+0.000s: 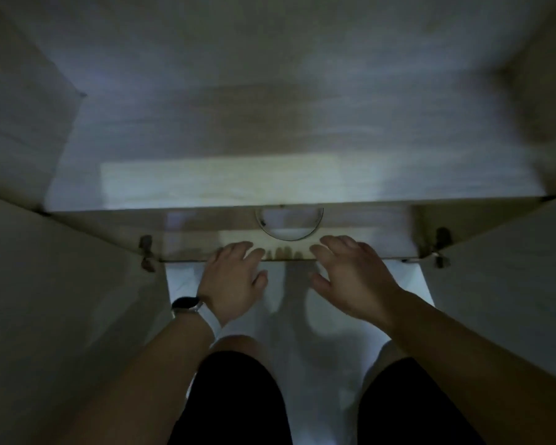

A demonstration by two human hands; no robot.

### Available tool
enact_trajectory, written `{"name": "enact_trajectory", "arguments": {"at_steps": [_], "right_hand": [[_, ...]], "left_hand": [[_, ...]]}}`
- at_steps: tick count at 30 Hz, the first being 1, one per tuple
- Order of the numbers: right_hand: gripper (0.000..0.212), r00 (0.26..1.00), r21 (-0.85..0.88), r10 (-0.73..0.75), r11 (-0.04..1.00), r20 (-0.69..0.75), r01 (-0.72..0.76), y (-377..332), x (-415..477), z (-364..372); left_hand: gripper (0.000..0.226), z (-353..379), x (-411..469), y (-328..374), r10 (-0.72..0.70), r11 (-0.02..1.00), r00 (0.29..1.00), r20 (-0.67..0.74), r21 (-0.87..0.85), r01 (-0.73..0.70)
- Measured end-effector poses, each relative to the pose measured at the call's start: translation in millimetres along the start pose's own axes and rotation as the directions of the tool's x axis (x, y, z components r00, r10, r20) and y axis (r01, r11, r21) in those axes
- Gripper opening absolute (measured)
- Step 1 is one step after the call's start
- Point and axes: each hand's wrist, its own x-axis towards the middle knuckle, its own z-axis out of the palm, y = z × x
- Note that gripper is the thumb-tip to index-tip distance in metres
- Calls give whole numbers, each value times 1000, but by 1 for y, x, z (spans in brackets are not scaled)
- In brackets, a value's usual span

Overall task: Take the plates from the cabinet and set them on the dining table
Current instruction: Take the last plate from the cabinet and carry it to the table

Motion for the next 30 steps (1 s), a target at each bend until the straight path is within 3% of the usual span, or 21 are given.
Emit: {"name": "enact_trajectory", "arguments": {"at_steps": [3, 8, 13, 18, 21, 23, 26, 30], "right_hand": [[45, 999, 11, 2, 1000, -54, -1, 32, 25, 73], [61, 995, 66, 82, 995, -48, -79, 73, 69, 152], [41, 945, 214, 327, 925, -23, -315, 91, 109, 184], [49, 814, 565, 568, 634, 124, -529, 103, 143, 195], [43, 748, 748, 595, 345, 294, -568, 106, 151, 209], [30, 737, 808, 536, 159, 412, -567, 102, 149, 216], [19, 757, 830, 482, 104, 440, -548, 97, 146, 219], [21, 749, 857, 503, 33, 431, -515, 96, 151, 225]], "left_hand": [[55, 68, 38, -16, 10, 999, 999, -54, 46, -7], [45, 140, 89, -39, -67, 997, 994, -82, 40, 71], [35, 173, 123, -47, -326, 941, 943, -69, -121, 316], [32, 189, 144, -52, -486, 797, 874, 14, -402, 450], [32, 196, 153, -48, -506, 722, 861, 54, -520, 457], [31, 201, 159, -44, -519, 676, 853, 57, -583, 451], [33, 207, 165, -40, -556, 618, 828, 69, -632, 467], [29, 210, 166, -38, -578, 587, 813, 66, -659, 471]]}}
